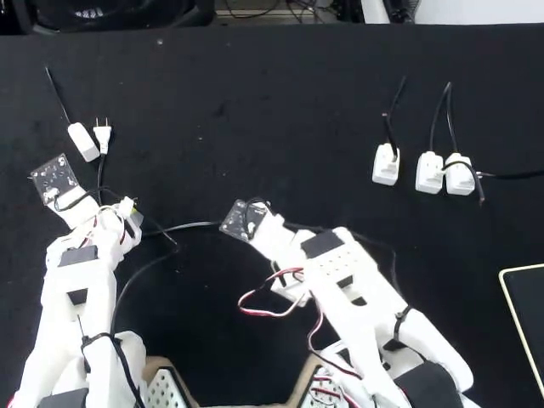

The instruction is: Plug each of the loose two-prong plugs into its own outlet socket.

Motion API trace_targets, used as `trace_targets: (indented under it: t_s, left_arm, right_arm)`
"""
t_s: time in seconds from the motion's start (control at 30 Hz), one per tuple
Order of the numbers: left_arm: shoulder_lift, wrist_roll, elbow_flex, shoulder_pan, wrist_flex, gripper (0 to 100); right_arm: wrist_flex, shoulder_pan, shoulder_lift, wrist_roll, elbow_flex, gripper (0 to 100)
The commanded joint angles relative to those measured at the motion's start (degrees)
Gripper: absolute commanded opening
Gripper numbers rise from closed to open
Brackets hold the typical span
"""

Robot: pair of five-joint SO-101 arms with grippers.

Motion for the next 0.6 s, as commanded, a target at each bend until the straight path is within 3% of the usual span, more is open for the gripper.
trace_targets:
  t_s: [0.0, 0.57]
  left_arm:
    - [-1.4, 0.3, -0.8, 0.5, -0.8, 22]
    - [-1.5, 0.3, -0.8, 0.0, -0.8, 22]
  right_arm:
    - [-0.4, -2.6, 0.9, -1.4, 0.9, 12.8]
    - [0.4, -2.9, 0.9, -3.6, 1.4, 12.7]
